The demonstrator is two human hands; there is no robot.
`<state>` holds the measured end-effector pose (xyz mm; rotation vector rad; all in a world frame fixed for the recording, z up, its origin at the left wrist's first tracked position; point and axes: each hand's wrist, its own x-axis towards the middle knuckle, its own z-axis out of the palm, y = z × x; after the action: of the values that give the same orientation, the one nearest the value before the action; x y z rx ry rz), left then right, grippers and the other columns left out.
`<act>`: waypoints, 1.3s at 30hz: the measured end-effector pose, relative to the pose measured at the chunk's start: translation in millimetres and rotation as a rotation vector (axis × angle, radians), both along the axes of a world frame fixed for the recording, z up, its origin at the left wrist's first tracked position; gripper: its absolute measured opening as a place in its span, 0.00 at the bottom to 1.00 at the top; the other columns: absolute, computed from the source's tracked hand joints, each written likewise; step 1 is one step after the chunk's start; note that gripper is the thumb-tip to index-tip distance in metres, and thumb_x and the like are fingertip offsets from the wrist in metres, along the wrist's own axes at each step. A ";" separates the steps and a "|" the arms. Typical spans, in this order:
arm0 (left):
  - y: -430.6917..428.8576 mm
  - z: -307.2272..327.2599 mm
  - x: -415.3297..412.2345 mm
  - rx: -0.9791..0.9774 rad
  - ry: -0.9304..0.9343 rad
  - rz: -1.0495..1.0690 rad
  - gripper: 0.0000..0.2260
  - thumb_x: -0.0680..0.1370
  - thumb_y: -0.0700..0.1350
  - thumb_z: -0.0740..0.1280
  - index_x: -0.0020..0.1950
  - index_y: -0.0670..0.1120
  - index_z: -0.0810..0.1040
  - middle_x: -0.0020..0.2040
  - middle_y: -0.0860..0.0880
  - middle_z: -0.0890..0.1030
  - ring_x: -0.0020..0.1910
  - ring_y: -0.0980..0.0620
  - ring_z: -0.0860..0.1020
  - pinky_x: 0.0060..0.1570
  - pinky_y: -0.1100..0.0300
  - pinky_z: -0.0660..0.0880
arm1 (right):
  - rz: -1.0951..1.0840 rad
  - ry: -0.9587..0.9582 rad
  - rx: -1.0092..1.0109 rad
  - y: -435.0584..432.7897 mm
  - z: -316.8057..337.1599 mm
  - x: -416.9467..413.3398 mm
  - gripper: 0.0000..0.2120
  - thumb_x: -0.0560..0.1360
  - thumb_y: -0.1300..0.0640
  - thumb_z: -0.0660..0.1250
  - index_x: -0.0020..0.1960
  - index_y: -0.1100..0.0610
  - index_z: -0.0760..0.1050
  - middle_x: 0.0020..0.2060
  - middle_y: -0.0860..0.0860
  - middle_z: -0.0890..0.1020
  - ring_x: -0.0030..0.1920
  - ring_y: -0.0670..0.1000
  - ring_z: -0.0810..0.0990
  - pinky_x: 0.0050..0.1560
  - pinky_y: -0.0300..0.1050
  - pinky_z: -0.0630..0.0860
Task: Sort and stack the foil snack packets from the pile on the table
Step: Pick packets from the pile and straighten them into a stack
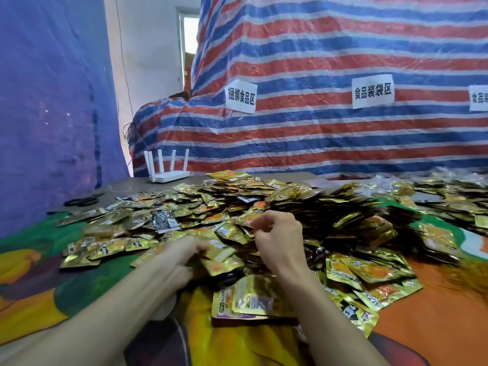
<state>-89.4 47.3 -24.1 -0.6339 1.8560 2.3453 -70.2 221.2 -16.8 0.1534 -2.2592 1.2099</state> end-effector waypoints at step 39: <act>-182.2 -3.7 -37.9 -1.905 -0.040 -0.382 0.17 0.77 0.49 0.64 0.65 0.47 0.71 0.65 0.46 0.73 0.64 0.44 0.74 0.55 0.52 0.74 | 0.217 -0.219 0.683 -111.2 21.8 -54.2 0.28 0.76 0.40 0.67 0.68 0.56 0.69 0.61 0.54 0.78 0.59 0.55 0.77 0.60 0.53 0.77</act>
<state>-127.3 -134.9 -27.8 -0.2063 3.1456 -0.2194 -124.3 110.0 5.0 0.5558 -2.8285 0.5165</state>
